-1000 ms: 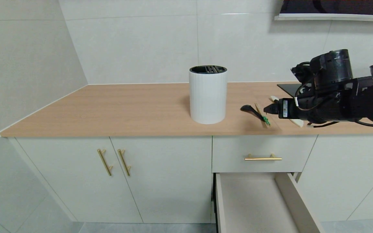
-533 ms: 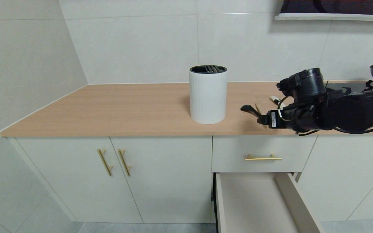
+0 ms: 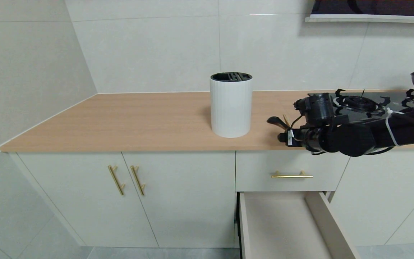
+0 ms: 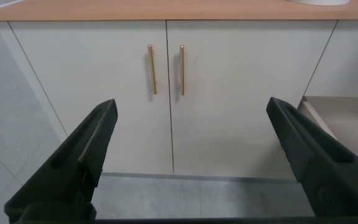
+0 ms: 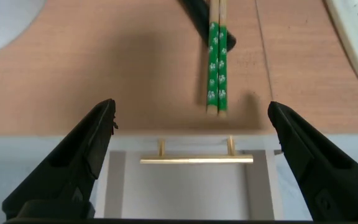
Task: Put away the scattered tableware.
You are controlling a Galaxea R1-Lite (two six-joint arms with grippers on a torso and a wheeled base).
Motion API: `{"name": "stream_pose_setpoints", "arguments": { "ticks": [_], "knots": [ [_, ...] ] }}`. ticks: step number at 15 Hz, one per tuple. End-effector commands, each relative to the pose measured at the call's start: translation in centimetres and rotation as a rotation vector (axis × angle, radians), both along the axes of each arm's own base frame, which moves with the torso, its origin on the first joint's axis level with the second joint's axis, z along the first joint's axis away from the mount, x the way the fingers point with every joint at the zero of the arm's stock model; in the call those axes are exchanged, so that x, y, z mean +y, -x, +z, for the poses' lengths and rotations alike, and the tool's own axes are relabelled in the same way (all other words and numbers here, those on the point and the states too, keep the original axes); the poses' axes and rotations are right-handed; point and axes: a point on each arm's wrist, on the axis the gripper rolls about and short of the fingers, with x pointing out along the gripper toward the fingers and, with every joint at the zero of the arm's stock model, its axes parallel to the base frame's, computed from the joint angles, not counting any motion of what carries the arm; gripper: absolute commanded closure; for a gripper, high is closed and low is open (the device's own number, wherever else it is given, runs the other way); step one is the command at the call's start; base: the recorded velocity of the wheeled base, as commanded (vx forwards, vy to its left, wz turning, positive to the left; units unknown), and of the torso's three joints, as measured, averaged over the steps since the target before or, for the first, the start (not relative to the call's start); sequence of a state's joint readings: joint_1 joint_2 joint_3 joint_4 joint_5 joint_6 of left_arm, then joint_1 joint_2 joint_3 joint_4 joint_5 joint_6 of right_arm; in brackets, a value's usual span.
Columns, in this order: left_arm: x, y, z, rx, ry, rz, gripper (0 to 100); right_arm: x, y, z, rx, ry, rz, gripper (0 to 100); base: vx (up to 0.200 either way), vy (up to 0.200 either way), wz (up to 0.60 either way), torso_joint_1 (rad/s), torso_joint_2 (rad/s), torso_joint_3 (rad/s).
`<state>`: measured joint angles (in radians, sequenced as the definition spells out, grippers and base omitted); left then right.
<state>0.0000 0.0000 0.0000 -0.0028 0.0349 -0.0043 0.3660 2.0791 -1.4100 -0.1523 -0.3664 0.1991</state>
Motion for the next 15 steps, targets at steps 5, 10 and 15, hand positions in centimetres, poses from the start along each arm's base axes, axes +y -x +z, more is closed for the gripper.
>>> {"name": "stream_pose_setpoints", "arguments": {
  "ticks": [5,10,15],
  "knots": [
    [0.0,0.0,0.0,0.0,0.0,0.0,0,-1.0,-1.5,-0.6,-0.004,-0.001,-0.042,0,0.0,0.0,0.0,0.0,0.0,0.0],
    [0.0,0.0,0.0,0.0,0.0,0.002,0,-1.3,-2.2,-0.8,-0.009,-0.015,-0.059,0,0.0,0.0,0.0,0.0,0.0,0.0],
    [0.0,0.0,0.0,0.0,0.0,0.002,0,-1.2,-2.4,-1.2,-0.002,-0.011,-0.06,100,0.0,0.0,0.0,0.0,0.0,0.0]
  ]
}}
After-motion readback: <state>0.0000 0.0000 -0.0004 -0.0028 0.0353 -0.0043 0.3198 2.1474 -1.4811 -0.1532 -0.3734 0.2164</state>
